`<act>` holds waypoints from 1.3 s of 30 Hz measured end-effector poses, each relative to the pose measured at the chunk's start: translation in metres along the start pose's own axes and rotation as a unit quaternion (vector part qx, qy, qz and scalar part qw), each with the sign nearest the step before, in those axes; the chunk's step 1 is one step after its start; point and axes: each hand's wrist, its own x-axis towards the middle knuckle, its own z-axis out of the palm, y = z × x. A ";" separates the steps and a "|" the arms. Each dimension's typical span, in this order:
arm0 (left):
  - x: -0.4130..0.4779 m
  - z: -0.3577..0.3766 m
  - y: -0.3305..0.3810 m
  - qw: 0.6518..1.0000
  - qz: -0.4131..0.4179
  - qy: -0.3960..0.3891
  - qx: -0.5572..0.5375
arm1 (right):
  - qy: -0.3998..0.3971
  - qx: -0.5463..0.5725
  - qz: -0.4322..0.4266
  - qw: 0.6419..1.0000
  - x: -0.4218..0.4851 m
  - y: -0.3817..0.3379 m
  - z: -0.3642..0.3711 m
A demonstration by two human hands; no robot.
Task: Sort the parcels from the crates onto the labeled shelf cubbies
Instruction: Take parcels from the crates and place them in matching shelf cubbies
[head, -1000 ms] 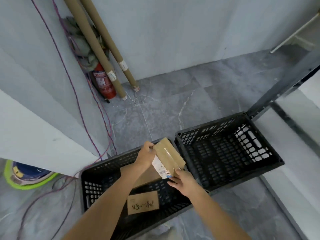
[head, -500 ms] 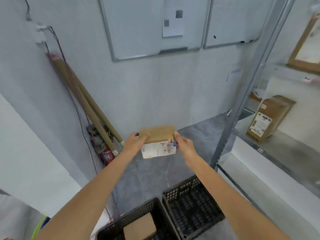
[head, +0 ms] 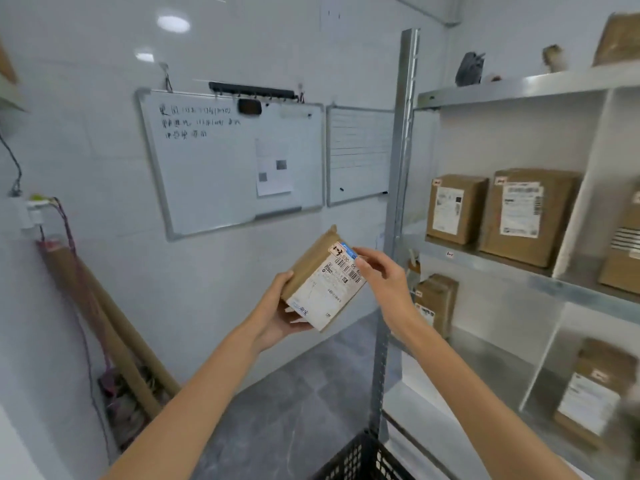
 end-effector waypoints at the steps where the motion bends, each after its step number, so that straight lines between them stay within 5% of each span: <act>1: 0.001 0.009 -0.002 1.000 0.005 -0.011 -0.017 | 0.010 0.000 -0.015 1.000 -0.001 -0.006 -0.007; 5: 0.003 0.043 -0.010 0.994 0.013 -0.067 -0.083 | 0.057 -0.001 -0.037 0.998 -0.005 -0.012 -0.024; 9: 0.006 0.067 -0.018 0.984 -0.012 -0.135 -0.112 | 0.062 0.113 0.043 0.991 -0.015 -0.006 -0.030; 14: 0.012 0.076 -0.042 0.991 0.012 -0.131 0.026 | 0.100 0.145 0.080 0.981 -0.040 -0.002 -0.051; 24: -0.013 0.092 -0.058 0.900 0.303 -0.041 0.311 | 0.161 -0.007 0.039 0.986 -0.089 -0.021 -0.065; 30: -0.035 0.107 -0.065 0.930 0.259 -0.088 0.244 | 0.226 -0.043 0.018 0.973 -0.122 -0.027 -0.065; 39: -0.059 0.135 -0.094 0.894 0.286 -0.201 0.280 | 0.312 -0.151 -0.018 0.938 -0.174 -0.044 -0.079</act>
